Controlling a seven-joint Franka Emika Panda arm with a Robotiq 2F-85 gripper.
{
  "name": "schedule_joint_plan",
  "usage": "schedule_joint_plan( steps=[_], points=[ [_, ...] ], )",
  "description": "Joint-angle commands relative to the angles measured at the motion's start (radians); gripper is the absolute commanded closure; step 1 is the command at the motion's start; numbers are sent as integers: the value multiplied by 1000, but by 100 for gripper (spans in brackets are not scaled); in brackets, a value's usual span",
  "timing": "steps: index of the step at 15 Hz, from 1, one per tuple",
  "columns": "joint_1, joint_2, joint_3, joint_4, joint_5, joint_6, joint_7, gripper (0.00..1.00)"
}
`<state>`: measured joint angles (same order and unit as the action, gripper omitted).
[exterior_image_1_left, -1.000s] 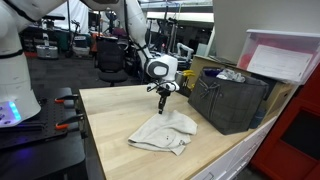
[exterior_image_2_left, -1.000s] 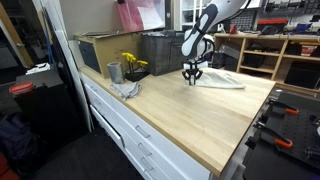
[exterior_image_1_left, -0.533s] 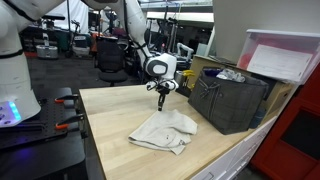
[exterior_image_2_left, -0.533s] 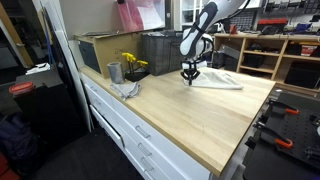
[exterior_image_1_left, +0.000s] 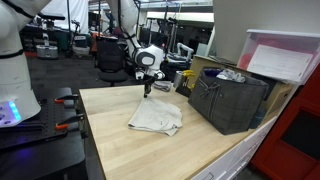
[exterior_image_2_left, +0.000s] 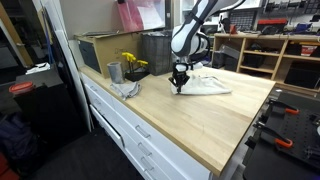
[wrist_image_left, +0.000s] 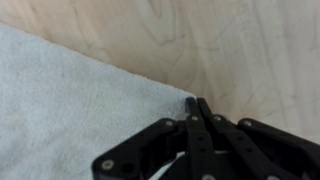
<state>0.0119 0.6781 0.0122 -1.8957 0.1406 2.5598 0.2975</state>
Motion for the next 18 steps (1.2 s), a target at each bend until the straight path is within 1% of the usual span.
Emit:
schedule_joint_plan(
  steps=[1,4,5,6,10,15,16,18],
  points=[
    [3,-77,61,-89,20,-30,-112,99],
    [9,-79,85,-78,30,-52,-131,99],
    [10,-83,89,-73,33,-50,-132,71],
    [10,-85,92,-71,34,-49,-136,71],
    [-6,-96,41,-76,33,-38,-107,42],
    [-71,-78,-60,-68,27,-21,-104,5],
    [-84,-75,-79,-62,26,-20,-97,0],
    [-115,-70,-105,-53,31,-14,-91,0]
  ],
)
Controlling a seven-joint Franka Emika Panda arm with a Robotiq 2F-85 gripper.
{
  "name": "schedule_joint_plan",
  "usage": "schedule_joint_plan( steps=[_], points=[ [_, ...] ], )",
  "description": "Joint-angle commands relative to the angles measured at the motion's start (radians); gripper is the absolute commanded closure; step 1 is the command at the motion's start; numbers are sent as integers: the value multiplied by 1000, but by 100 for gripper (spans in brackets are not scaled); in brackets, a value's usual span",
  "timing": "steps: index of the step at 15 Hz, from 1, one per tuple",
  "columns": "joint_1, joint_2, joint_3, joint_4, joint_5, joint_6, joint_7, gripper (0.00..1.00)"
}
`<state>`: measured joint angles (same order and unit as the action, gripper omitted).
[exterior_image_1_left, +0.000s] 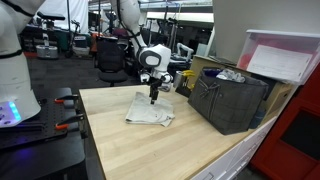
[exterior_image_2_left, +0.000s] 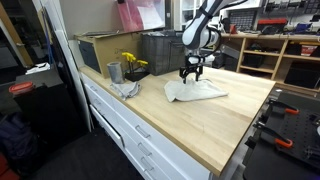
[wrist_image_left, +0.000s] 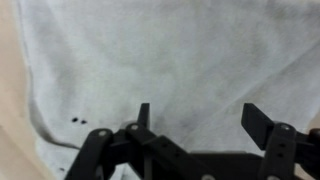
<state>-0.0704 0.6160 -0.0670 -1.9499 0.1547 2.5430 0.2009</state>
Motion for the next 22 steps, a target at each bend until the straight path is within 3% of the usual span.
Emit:
schedule_joint_plan(
  steps=[1,17,19,22],
  points=[
    [-49,-4,-32,7,20,3,1,0],
    [-197,160,-12,151,-2,5,-226,0],
    [-207,187,-2,174,-3,4,-261,28],
    [-212,206,9,195,-2,4,-292,50]
  ],
)
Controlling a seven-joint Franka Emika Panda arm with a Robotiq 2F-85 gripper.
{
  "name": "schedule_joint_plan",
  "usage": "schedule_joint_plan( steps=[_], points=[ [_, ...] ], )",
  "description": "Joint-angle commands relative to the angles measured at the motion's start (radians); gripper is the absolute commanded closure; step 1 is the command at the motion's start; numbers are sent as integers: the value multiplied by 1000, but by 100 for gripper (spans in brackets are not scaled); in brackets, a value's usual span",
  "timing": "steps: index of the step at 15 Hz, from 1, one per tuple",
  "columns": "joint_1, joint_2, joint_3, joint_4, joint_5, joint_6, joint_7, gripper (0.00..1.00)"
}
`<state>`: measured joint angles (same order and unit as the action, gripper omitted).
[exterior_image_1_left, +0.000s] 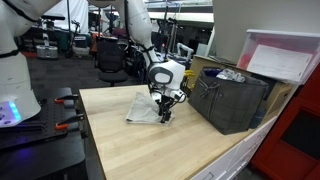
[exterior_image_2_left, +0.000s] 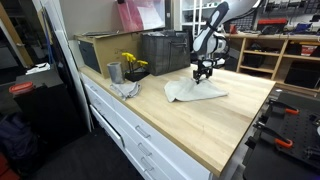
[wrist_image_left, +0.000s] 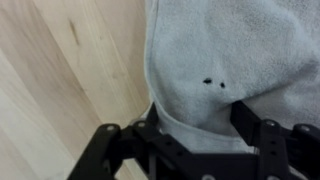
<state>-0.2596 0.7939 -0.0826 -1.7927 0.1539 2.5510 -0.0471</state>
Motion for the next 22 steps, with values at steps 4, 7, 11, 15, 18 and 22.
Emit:
schedule_joint_plan(
  steps=[4,7,11,15,18,22],
  points=[
    [-11,13,18,29,5,-10,-10,78],
    [20,-10,-43,-22,4,16,112,99],
    [40,-35,-116,-87,20,26,284,97],
    [67,-65,-186,-165,34,26,448,97],
    [89,-87,-231,-230,54,23,567,97],
    [111,-125,-271,-326,95,23,710,97]
  ],
)
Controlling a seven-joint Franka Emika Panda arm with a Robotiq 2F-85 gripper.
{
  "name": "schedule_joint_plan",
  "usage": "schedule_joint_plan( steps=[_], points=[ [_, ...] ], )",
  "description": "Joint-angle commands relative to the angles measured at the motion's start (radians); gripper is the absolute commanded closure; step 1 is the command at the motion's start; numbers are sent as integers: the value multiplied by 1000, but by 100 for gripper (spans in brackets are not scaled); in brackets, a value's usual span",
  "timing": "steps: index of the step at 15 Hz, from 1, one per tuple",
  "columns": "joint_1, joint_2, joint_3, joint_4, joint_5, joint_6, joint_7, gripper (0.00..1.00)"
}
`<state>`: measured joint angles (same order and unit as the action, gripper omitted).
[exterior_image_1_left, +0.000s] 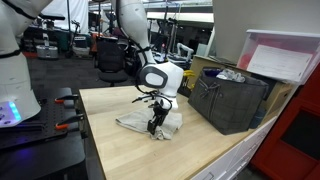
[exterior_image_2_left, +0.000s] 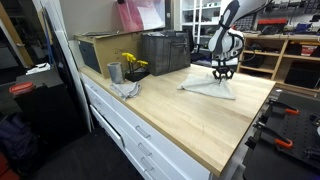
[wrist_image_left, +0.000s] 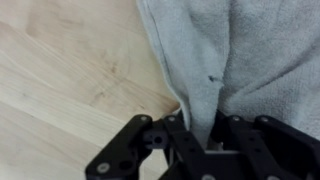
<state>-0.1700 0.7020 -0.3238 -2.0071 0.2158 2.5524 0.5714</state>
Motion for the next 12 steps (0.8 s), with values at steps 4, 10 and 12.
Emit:
schedule_joint_plan(
  steps=[4,10,12],
  points=[
    [24,-76,-38,-195,77,11,235,97],
    [56,-190,-59,-296,43,4,365,47],
    [99,-231,-95,-320,-44,-22,370,31]
  ],
)
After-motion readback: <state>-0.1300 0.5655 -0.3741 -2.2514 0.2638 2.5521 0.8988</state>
